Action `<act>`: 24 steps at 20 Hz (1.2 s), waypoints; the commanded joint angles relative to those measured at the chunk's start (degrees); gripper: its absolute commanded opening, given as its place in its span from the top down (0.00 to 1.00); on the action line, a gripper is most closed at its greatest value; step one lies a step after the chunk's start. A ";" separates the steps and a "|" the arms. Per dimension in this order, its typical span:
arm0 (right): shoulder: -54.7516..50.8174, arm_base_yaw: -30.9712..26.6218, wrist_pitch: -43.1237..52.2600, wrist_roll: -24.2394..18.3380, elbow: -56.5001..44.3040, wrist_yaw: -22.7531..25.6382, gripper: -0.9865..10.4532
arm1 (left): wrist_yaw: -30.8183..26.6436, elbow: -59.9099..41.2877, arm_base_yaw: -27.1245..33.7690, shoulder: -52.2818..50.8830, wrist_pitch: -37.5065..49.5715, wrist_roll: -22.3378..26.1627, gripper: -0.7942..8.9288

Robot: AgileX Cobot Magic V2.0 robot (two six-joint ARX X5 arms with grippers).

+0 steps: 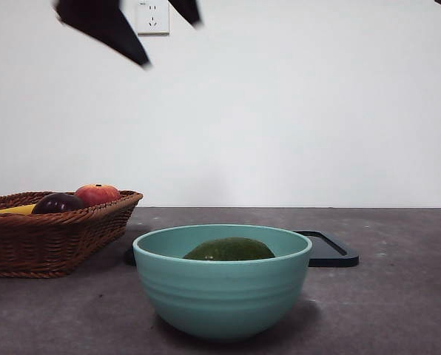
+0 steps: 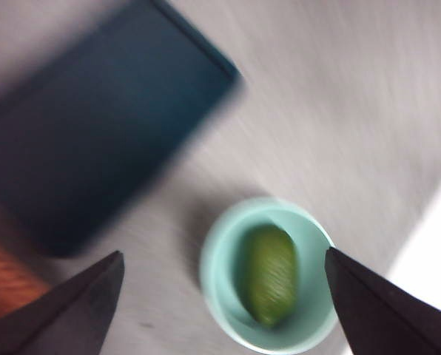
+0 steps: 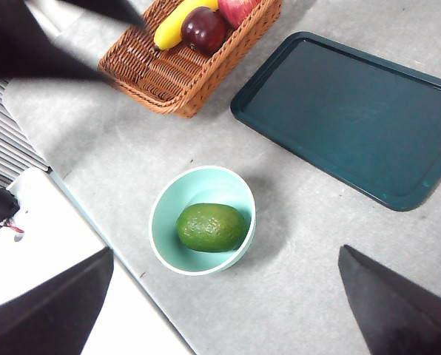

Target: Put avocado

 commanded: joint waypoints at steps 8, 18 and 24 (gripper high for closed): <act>4.48 0.26 0.92 0.68 1.01 0.11 0.49 | 2.71 -10.34 14.19 -15.85 -3.30 -0.48 0.47; 12.41 3.76 0.90 0.63 1.01 -0.02 0.49 | 20.46 -20.26 15.12 -26.99 -8.90 -0.07 0.47; 20.81 8.66 1.14 0.59 1.01 5.29 0.50 | 24.79 -20.26 15.12 -27.30 -9.09 -0.04 0.47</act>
